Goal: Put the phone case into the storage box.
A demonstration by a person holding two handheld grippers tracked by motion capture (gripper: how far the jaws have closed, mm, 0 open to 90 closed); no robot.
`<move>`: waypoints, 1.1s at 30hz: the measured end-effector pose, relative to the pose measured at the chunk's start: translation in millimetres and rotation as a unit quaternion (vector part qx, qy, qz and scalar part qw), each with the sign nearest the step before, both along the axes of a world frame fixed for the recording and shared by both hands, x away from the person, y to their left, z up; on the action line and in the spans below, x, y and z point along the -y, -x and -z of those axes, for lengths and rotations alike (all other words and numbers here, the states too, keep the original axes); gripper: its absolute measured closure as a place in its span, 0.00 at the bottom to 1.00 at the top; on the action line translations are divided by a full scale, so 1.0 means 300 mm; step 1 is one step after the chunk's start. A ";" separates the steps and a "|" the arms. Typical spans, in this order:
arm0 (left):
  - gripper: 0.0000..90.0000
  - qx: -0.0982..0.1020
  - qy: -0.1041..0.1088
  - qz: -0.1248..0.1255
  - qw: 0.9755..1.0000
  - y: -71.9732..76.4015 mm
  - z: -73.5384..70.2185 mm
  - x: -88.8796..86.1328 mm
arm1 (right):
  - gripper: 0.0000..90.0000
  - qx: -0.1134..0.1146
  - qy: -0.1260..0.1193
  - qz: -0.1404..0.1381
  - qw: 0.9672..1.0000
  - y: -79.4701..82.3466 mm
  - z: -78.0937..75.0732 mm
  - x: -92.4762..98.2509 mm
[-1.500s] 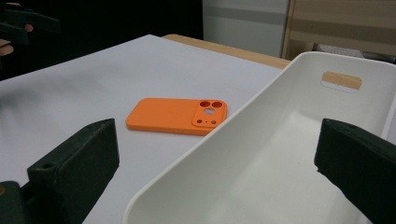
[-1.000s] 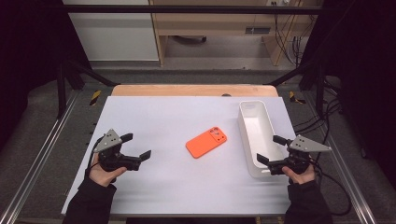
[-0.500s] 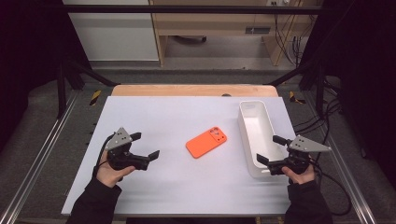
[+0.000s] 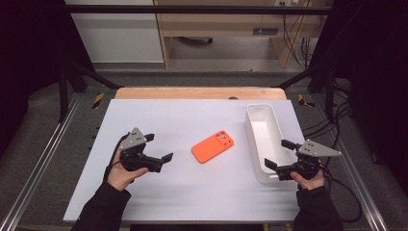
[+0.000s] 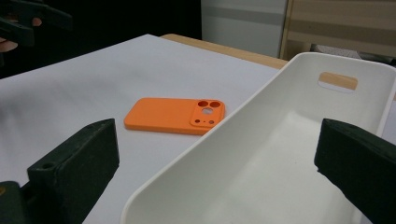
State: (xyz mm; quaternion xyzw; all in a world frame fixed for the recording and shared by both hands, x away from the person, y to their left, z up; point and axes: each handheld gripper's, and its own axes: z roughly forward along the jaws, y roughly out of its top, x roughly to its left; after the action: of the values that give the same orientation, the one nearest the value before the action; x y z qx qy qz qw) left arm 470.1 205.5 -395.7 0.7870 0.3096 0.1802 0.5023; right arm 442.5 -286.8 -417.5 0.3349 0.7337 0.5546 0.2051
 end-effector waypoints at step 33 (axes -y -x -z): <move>0.00 -0.023 -0.028 0.029 0.999 -0.130 0.002 0.221 | 0.01 -0.001 0.002 -0.003 1.000 0.001 -0.001 0.003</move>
State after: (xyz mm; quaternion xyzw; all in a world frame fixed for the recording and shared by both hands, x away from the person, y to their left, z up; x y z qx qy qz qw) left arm 509.3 139.1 -396.2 0.8135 0.2928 0.1557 0.4777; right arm 442.3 -287.6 -417.1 0.3330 0.7360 0.5532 0.2031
